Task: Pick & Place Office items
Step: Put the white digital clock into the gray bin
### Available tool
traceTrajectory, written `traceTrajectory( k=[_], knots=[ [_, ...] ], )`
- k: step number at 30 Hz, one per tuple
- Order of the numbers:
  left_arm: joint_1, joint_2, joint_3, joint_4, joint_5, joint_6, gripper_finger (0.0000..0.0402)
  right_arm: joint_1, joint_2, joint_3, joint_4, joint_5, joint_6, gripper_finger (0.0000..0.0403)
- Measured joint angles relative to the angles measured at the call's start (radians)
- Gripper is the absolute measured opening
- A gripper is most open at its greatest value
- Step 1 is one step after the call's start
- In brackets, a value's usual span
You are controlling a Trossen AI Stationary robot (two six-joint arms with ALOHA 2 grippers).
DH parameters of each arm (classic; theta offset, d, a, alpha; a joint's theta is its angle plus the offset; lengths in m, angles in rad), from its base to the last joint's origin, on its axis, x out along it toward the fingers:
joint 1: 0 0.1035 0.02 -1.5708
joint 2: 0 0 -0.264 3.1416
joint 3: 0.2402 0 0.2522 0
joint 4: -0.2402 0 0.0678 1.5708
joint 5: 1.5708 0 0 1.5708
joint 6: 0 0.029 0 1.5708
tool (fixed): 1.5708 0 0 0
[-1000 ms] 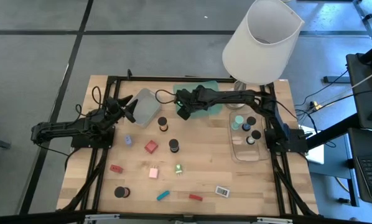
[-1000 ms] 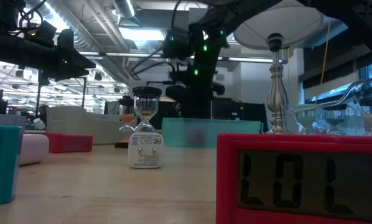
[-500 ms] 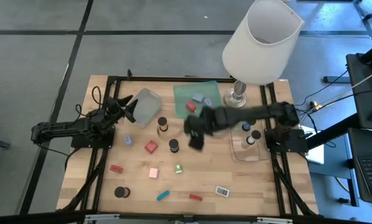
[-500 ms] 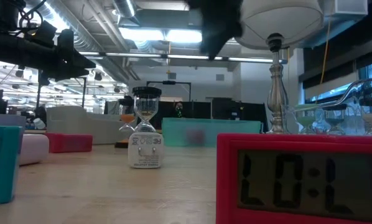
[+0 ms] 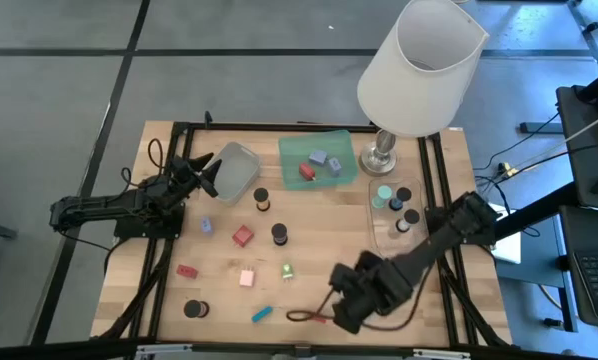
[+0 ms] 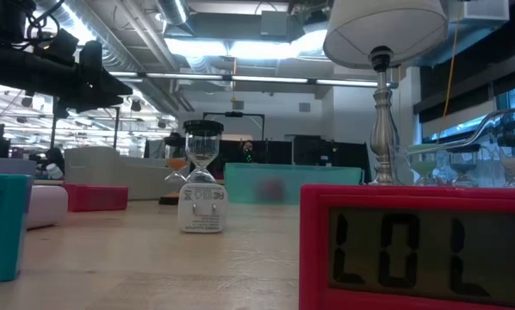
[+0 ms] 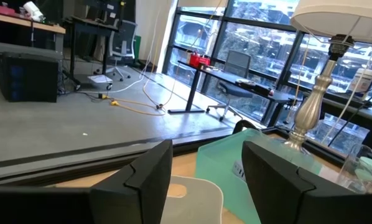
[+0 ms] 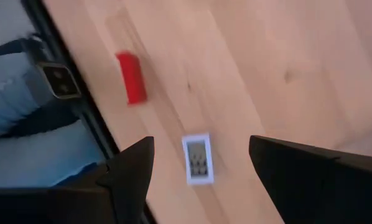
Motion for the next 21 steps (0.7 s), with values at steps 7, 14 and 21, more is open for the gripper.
traceTrajectory(
  k=[7, 14, 21],
  knots=[
    [0.0, 0.0, 0.0, 0.001, 0.0, 0.0, 0.019, 0.075, 0.063, -0.094, -0.023, -0.058, 0.187, 0.0268],
    [0.0, 0.0, 0.0, 0.002, 0.0, 0.0, 0.0191, 0.074, 0.121, -0.192, 0.084, -0.174, 0.116, 0.0268],
    [0.0, 0.0, 0.0, 0.003, 0.0, 0.0, 0.019, 0.061, 0.129, -0.259, 0.206, -0.146, 0.023, 0.0268]
  ],
)
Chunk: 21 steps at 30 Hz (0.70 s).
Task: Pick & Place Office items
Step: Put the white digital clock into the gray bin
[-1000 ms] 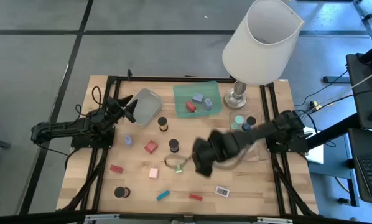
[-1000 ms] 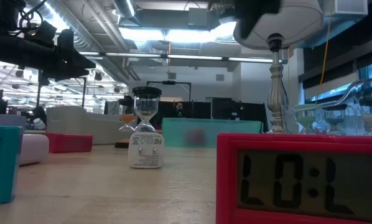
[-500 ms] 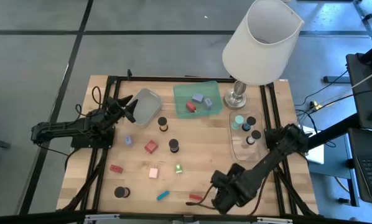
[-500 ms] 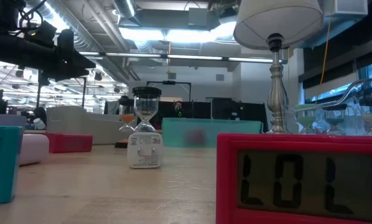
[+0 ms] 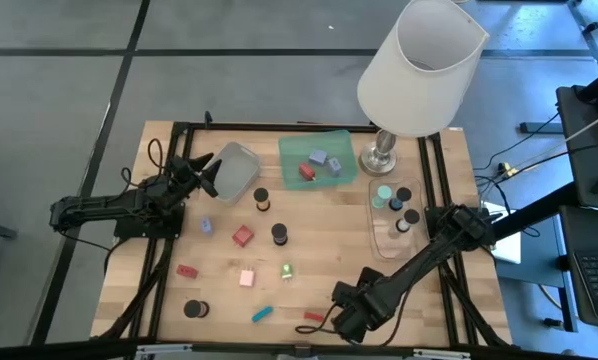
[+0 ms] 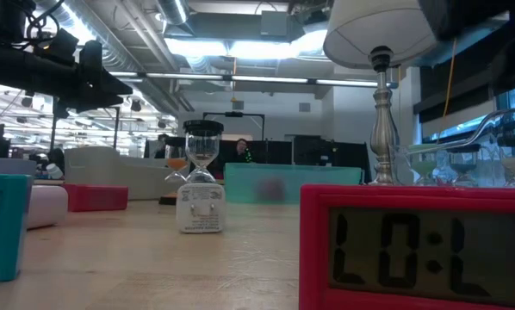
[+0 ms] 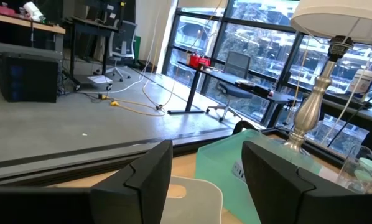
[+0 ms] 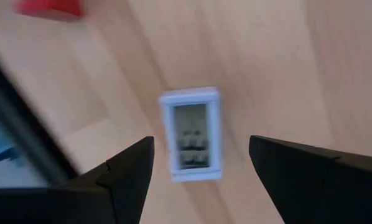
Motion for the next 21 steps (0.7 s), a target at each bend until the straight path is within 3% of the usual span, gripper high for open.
traceTrajectory(
  k=[8, 21],
  knots=[
    [0.0, 0.0, 0.0, 0.0, 0.0, 0.0, 0.019, -0.015, -0.005, -0.111, 0.085, -0.066, 0.045, 0.0268],
    [0.0, 0.0, 0.0, 0.0, 0.0, 0.0, 0.019, -0.027, -0.042, -0.122, 0.1, -0.08, 0.016, 0.0268]
  ],
)
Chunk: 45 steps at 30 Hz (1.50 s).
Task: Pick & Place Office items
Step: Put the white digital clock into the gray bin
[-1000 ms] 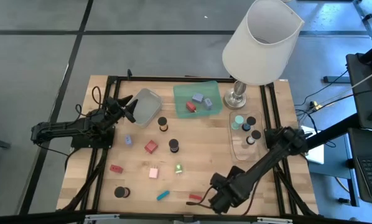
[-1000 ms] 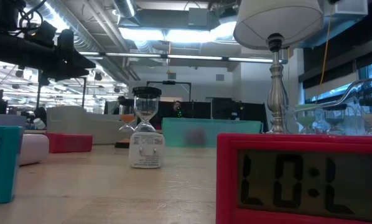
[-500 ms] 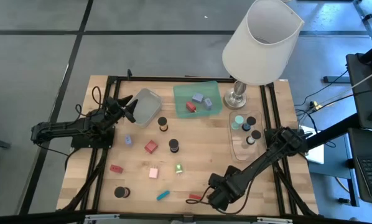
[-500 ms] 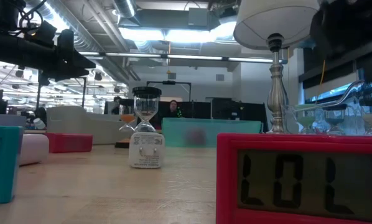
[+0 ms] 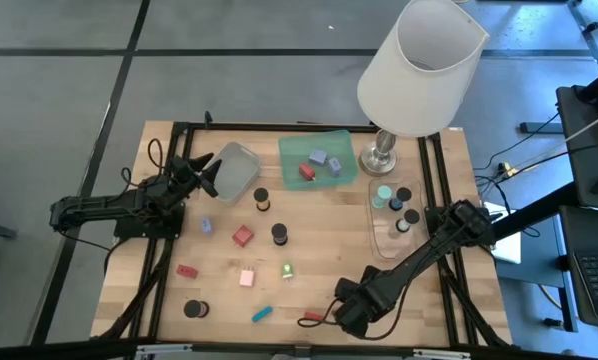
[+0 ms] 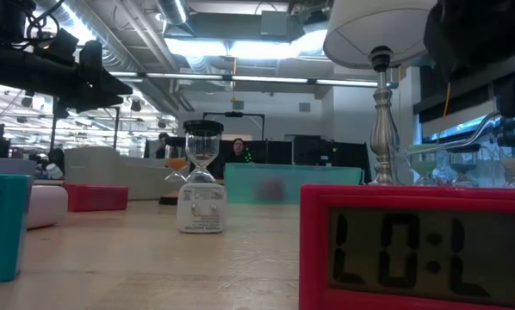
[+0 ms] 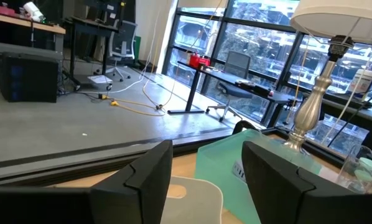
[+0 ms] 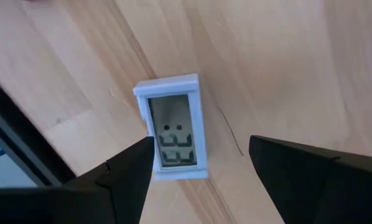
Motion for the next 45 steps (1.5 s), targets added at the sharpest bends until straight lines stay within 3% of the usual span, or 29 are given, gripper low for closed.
traceTrajectory(
  k=[12, 16, 26, 31, 38, 45],
  knots=[
    [0.0, 0.0, 0.0, 0.0, 0.0, 0.0, 0.0191, 0.002, -0.001, 0.0, 0.134, 0.003, 0.003, 0.0268],
    [0.0, 0.0, 0.0, 0.0, 0.0, 0.0, 0.0191, 0.006, 0.008, -0.005, 0.122, 0.059, 0.004, 0.0268],
    [0.0, 0.0, 0.0, 0.0, 0.0, 0.0, 0.0191, 0.024, 0.057, -0.005, 0.107, 0.059, -0.034, 0.0266],
    [0.0, 0.0, 0.0, 0.001, 0.0, 0.0, 0.019, 0.024, 0.057, -0.005, 0.099, 0.06, -0.047, 0.0236],
    [0.0, 0.0, 0.0, 0.001, 0.0, 0.0, 0.019, 0.017, 0.058, -0.006, 0.086, 0.077, -0.075, 0.0148],
    [0.0, 0.0, 0.0, 0.001, 0.0, 0.0, 0.0191, 0.007, 0.058, -0.006, 0.089, 0.063, -0.104, 0.0148]
  ],
)
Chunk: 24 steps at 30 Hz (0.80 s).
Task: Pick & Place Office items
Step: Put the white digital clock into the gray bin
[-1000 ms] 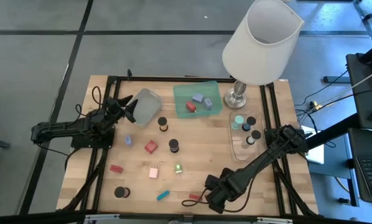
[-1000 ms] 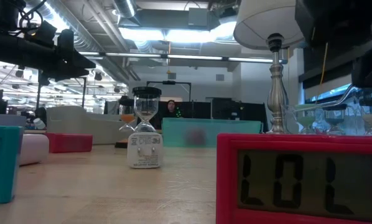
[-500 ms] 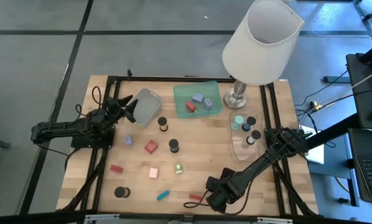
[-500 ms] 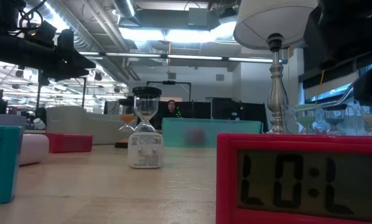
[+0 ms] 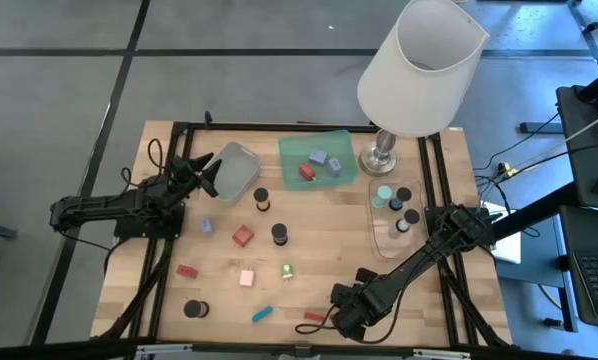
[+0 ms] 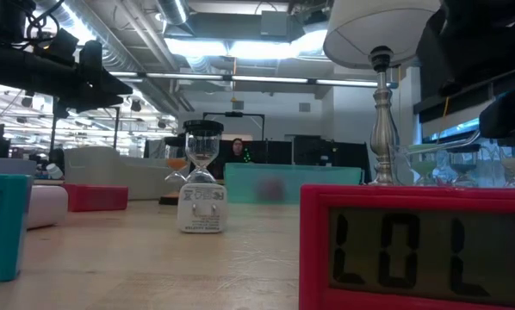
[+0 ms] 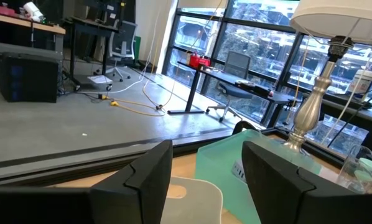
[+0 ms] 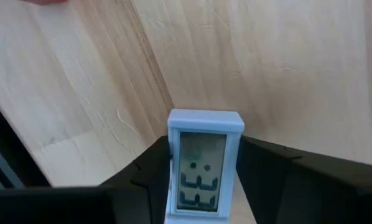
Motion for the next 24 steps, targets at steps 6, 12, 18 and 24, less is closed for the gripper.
traceTrajectory(
  k=[6, 12, 18, 24],
  knots=[
    [0.0, 0.0, 0.0, 0.002, 0.003, -0.018, 0.019, -0.002, -0.009, -0.001, -0.002, -0.001, -0.008, 0.0158],
    [0.0, 0.0, 0.0, 0.022, 0.147, -0.196, 0.0191, -0.027, -0.112, 0.021, -0.112, 0.158, 0.035, 0.0155],
    [0.0, 0.0, 0.0, 0.199, 0.616, -0.168, 0.0189, -0.073, -0.226, 0.056, -0.072, 0.498, -0.043, 0.0157],
    [-0.037, 0.0, 0.0, 0.434, 0.932, -0.086, 0.0189, -0.14, -0.274, 0.066, 0.161, 0.8, -0.321, 0.0157]
  ],
)
